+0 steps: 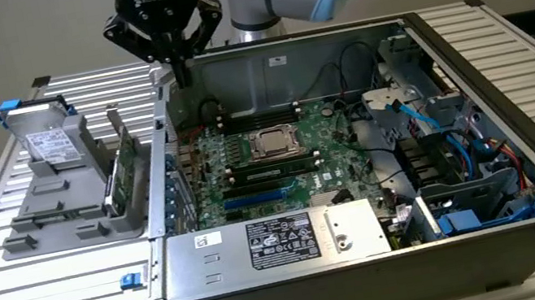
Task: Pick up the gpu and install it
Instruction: 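Reach for the gpu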
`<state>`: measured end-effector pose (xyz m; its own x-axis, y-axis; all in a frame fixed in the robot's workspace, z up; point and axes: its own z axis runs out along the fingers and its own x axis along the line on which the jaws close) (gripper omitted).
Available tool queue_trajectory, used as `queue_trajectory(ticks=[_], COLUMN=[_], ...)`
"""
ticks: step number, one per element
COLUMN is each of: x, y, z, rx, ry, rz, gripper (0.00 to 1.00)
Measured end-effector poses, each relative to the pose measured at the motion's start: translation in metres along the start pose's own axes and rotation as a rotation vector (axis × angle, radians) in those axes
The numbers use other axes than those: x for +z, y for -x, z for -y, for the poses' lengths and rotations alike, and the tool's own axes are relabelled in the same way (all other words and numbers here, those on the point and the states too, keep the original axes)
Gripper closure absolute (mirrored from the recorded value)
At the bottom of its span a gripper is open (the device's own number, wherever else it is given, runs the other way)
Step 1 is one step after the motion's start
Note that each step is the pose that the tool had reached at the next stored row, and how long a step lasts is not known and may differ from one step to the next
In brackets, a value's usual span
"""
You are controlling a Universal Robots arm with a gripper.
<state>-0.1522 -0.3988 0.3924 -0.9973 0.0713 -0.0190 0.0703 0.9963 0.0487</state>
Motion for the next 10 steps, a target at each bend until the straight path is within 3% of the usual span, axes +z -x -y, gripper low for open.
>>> queue_trajectory(ticks=[10], x=[-0.0007], y=[-0.045], z=[0.0032], rx=[0.0], ry=[-0.0001], rz=[0.0], gripper=[0.88])
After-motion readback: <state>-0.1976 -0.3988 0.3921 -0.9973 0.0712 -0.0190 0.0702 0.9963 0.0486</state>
